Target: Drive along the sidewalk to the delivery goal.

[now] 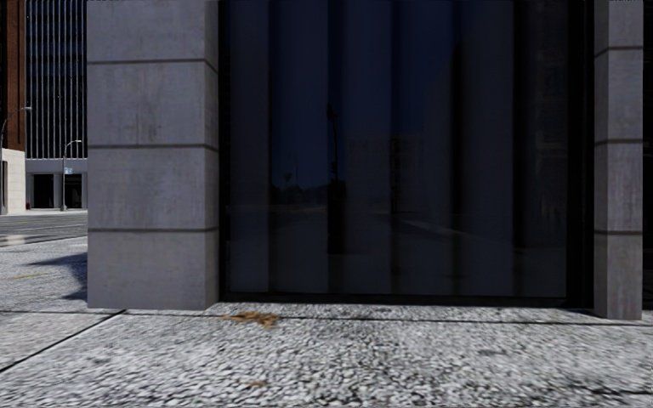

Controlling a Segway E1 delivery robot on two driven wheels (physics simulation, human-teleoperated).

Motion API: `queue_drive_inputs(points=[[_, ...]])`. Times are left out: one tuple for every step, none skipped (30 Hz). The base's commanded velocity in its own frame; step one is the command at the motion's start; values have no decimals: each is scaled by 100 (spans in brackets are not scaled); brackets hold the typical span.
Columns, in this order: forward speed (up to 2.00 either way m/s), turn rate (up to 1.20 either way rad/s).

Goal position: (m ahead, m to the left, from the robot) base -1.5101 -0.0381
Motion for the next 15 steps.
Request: queue_drive_inputs(points=[[0, 0], [0, 0], [0, 0], [0, 0], [0, 0], [0, 0], [0, 0], [0, 0], [0, 0], [0, 0], [0, 0], [0, 0], [0, 0], [0, 0], [0, 0]])
